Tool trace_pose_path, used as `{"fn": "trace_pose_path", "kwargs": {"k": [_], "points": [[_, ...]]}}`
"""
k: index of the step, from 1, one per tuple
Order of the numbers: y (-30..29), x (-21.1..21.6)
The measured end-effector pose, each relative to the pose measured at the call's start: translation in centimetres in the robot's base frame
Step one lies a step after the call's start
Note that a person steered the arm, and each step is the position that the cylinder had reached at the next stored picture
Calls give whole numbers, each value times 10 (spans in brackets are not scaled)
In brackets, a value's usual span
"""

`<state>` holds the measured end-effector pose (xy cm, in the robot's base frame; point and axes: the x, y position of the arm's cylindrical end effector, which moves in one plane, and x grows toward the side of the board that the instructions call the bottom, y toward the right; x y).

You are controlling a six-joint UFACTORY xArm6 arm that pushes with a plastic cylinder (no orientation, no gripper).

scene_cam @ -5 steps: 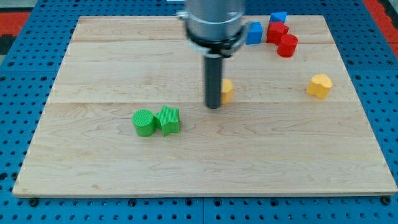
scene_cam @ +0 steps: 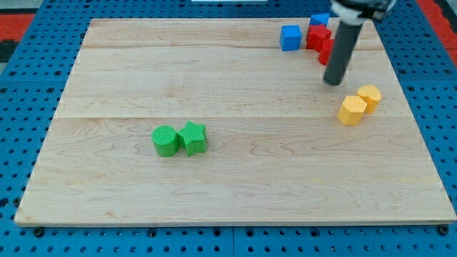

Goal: Slide the triangle slightly into the blue cube

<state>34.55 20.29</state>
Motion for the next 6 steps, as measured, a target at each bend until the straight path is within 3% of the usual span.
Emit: {"fn": "trace_pose_path", "kwargs": {"k": [1, 4, 6], "points": [[67, -35], [25, -155], [-159, -140]]}}
